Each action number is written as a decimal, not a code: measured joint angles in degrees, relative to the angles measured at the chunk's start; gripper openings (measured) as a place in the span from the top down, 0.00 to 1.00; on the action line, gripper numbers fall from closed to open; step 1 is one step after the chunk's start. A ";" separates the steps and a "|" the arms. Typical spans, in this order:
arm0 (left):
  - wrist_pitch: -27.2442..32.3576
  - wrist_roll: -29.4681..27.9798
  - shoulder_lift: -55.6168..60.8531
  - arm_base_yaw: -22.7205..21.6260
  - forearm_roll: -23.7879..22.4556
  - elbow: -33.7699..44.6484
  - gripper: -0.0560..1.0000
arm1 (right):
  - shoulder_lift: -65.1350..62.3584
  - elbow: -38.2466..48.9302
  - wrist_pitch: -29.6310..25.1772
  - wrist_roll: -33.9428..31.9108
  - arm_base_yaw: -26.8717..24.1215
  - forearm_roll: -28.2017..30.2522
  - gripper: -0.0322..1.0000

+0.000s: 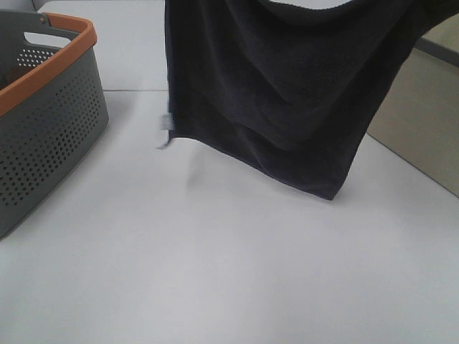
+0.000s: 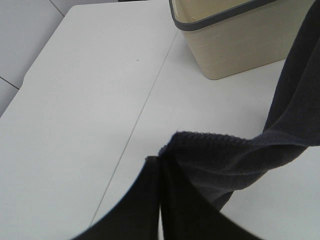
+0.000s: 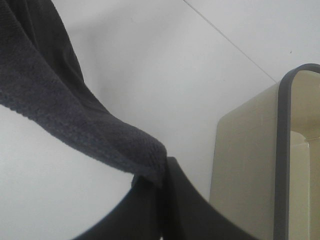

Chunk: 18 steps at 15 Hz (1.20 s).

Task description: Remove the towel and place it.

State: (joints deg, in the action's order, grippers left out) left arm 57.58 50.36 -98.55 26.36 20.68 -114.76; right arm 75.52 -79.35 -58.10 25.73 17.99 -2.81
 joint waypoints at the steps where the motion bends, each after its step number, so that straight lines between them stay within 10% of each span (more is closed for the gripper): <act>1: 1.09 -0.52 0.00 0.00 -0.69 0.00 0.95 | 0.11 -0.17 0.00 0.00 0.00 0.00 0.97; 7: -1.15 -7.45 -1.83 0.00 -11.80 0.00 0.95 | 5.27 -0.46 6.36 0.63 0.00 0.00 0.97; 18: -34.09 -19.25 -12.38 -5.16 -22.23 0.00 0.95 | 19.08 -0.63 54.43 3.27 0.00 3.44 0.97</act>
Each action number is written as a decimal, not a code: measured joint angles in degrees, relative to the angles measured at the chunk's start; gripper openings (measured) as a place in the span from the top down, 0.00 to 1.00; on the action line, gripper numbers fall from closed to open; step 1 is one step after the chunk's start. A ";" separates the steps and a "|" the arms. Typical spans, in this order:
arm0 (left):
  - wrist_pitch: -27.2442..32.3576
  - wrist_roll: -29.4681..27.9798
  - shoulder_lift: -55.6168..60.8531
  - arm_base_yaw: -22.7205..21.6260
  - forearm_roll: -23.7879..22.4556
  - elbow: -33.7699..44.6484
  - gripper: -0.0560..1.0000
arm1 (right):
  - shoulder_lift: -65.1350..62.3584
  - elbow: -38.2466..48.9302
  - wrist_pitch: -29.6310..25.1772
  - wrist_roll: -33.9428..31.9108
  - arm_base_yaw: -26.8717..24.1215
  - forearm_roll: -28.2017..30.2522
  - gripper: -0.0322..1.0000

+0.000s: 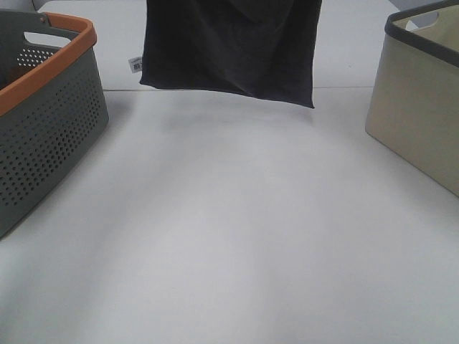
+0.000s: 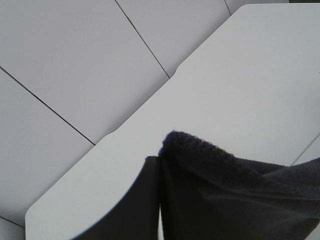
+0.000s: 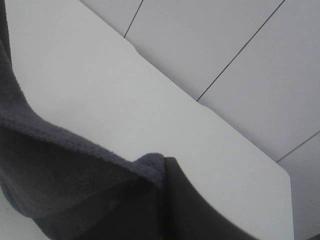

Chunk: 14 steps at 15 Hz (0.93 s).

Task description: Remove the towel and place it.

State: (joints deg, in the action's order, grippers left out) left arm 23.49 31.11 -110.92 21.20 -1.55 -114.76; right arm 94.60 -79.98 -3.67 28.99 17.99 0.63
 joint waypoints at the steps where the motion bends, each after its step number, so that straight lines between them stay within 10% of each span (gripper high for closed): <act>1: -0.17 0.00 -1.32 0.00 -0.06 0.00 0.95 | 2.12 0.00 2.41 0.40 0.00 0.00 0.97; 5: 14.15 0.00 -8.88 0.00 0.00 0.00 0.95 | 10.49 0.00 3.32 1.89 -0.63 -0.63 0.97; 14: 45.72 1.32 -13.35 0.23 10.83 3.27 0.95 | 13.64 0.34 -50.25 1.89 -0.63 -11.34 0.97</act>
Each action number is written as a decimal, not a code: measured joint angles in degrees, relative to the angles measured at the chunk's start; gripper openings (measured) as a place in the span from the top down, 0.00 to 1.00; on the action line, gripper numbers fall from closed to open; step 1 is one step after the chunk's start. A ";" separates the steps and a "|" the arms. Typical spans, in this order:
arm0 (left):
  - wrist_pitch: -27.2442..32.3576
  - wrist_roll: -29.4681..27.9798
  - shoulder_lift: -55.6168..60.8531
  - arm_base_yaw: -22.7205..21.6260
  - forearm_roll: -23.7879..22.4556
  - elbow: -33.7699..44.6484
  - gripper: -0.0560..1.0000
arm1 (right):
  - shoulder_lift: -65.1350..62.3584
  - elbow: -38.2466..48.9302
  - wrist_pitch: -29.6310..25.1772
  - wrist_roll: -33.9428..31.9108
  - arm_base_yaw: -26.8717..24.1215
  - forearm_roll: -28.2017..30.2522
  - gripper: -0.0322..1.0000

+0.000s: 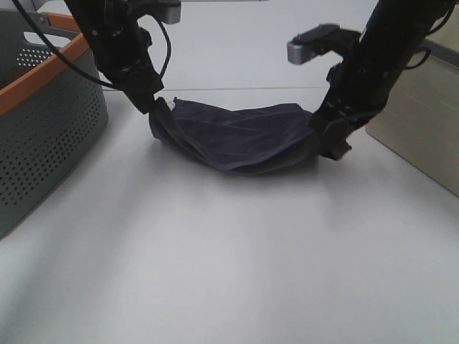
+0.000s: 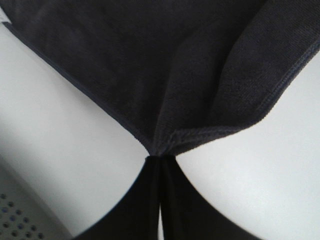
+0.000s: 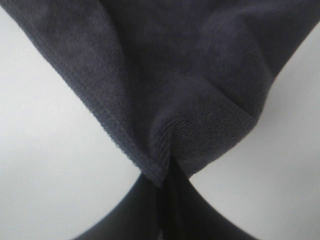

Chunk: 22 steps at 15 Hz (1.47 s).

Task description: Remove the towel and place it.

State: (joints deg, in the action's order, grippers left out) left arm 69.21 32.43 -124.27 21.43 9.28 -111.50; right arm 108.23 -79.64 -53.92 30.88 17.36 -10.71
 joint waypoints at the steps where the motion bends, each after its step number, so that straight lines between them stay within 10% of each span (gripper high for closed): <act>1: 0.11 0.34 -0.11 0.00 0.92 1.95 0.95 | 1.83 0.69 -3.90 0.00 0.00 -0.23 0.97; 6: 0.17 1.43 1.15 0.34 3.44 14.27 0.95 | 3.84 2.92 -15.07 -0.23 0.00 -0.17 0.97; 22: 0.29 2.29 8.94 1.89 1.49 35.92 0.95 | 3.84 16.27 -15.36 -1.49 0.00 -12.61 0.92</act>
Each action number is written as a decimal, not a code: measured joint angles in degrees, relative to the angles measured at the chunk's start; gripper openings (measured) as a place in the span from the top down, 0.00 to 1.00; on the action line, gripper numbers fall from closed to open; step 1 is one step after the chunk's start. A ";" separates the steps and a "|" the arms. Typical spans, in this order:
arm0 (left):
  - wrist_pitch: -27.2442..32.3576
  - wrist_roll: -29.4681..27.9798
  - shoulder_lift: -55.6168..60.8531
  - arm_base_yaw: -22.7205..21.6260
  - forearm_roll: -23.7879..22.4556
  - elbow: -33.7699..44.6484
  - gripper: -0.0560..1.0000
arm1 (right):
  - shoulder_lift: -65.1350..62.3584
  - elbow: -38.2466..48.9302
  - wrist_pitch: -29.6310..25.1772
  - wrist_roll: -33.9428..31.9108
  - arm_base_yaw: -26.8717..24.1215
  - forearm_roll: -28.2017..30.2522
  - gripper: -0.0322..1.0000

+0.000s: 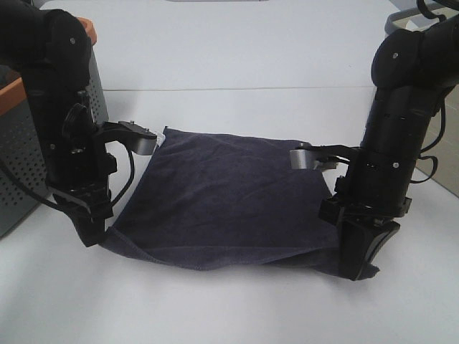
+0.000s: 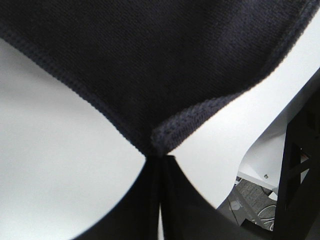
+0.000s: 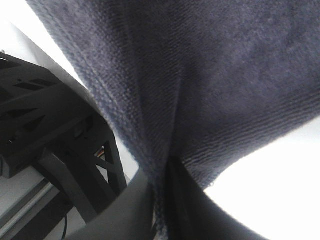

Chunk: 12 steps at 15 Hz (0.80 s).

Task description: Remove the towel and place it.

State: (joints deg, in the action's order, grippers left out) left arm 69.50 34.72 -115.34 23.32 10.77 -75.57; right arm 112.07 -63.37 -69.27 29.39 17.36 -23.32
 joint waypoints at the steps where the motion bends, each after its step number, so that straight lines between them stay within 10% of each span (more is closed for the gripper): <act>1: 0.00 0.00 0.00 0.00 0.00 0.00 0.95 | 0.00 0.00 0.00 0.00 0.00 0.00 0.86; 4: 0.00 -0.46 0.06 0.00 0.40 0.00 0.92 | 0.00 0.00 0.00 -1.78 0.00 -0.11 0.59; 8: 0.00 -4.70 0.06 0.00 2.29 0.00 0.48 | 0.00 0.00 0.00 -6.47 0.00 -0.06 0.26; 12: 0.00 -10.37 0.06 0.00 2.35 0.00 0.26 | -4.81 0.00 -0.06 -10.83 0.00 0.06 0.20</act>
State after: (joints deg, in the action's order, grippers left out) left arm 69.50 24.35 -115.28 23.32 13.12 -75.57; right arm 107.26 -63.37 -69.33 18.56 17.36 -23.26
